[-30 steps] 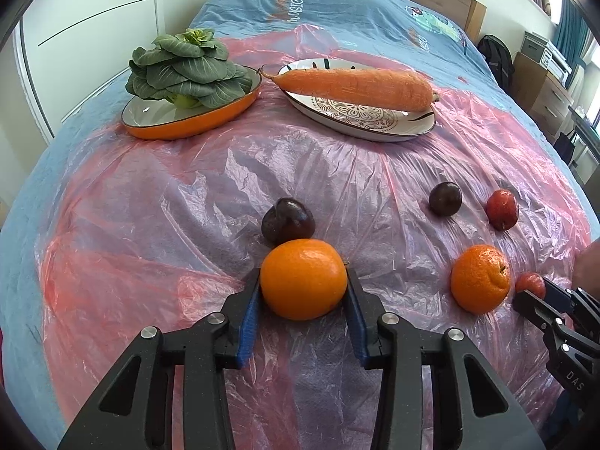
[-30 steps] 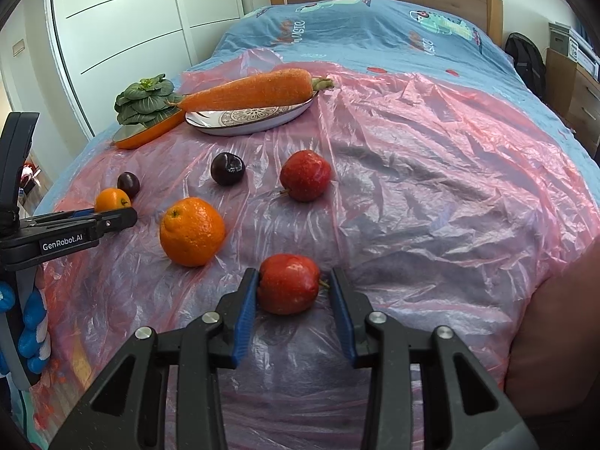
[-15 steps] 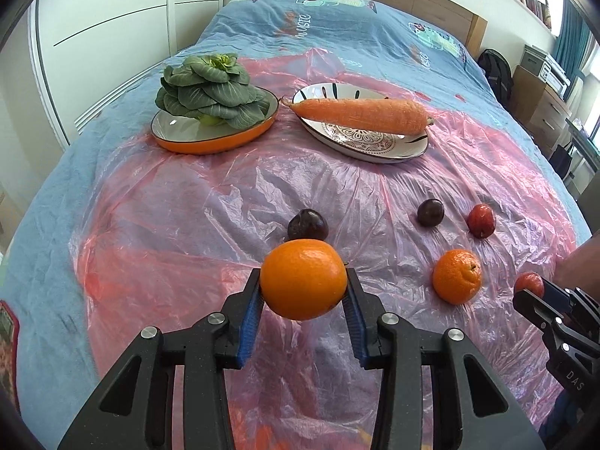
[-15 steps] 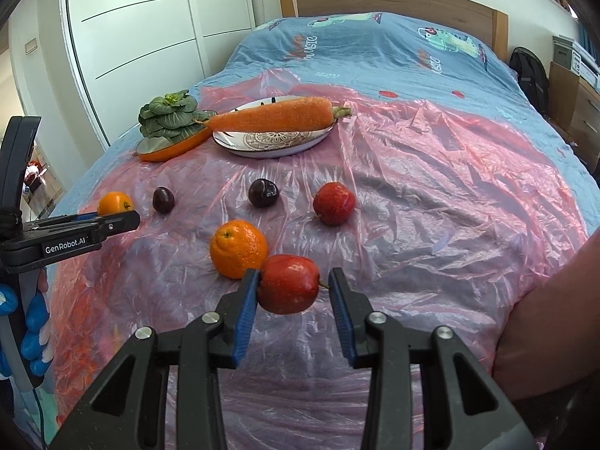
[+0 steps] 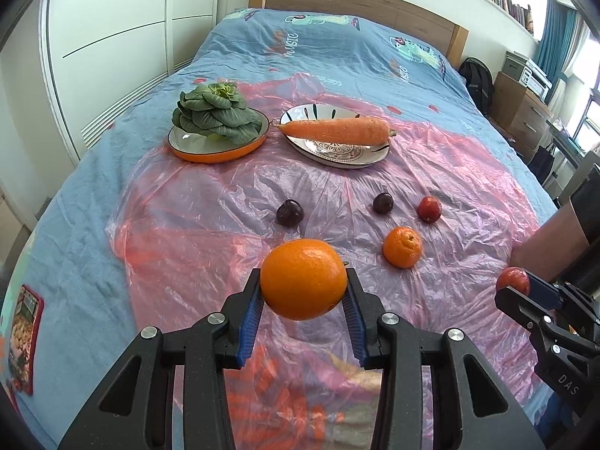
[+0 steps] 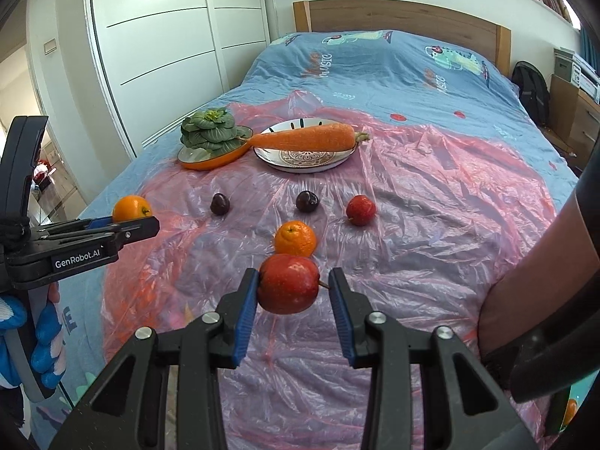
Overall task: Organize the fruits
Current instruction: 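Carry the orange and red plum over the green tray with both tools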
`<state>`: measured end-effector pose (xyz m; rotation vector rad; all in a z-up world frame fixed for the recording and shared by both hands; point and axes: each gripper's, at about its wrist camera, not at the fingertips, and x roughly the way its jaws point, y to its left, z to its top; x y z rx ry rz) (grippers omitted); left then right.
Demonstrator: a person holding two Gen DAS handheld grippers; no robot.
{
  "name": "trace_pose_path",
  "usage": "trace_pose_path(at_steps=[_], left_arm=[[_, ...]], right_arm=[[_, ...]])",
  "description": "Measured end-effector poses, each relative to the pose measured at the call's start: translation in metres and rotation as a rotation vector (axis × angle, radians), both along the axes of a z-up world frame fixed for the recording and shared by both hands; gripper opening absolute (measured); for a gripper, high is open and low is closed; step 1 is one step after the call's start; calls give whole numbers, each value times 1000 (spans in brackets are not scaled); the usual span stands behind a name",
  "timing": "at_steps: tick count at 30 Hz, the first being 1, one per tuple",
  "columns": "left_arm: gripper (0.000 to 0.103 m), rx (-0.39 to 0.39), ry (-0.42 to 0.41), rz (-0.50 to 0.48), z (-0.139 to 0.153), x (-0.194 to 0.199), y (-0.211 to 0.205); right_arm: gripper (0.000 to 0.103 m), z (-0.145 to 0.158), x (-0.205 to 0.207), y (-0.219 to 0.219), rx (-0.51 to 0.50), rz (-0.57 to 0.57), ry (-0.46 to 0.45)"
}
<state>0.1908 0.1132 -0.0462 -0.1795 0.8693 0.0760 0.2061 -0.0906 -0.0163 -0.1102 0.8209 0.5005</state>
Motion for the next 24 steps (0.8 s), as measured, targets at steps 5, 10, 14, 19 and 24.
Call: trace_pose_path(at_steps=[5, 10, 14, 19, 24], left_arm=[[36, 3, -8, -27, 11, -24, -11], [36, -8, -13, -49, 19, -47, -22], [36, 1, -23, -75, 27, -64, -35], [36, 16, -29, -112, 33, -82, -52], [36, 21, -26, -144, 33, -99, -70]], right_arm=[[11, 12, -24, -7, -1, -9, 0], [11, 23, -48, -15, -8, -16, -5], [11, 29, -66, -24, -17, -23, -6], [11, 35, -87, -38, -27, -40, -8], [11, 38, -106, -56, -36, -65, -5]])
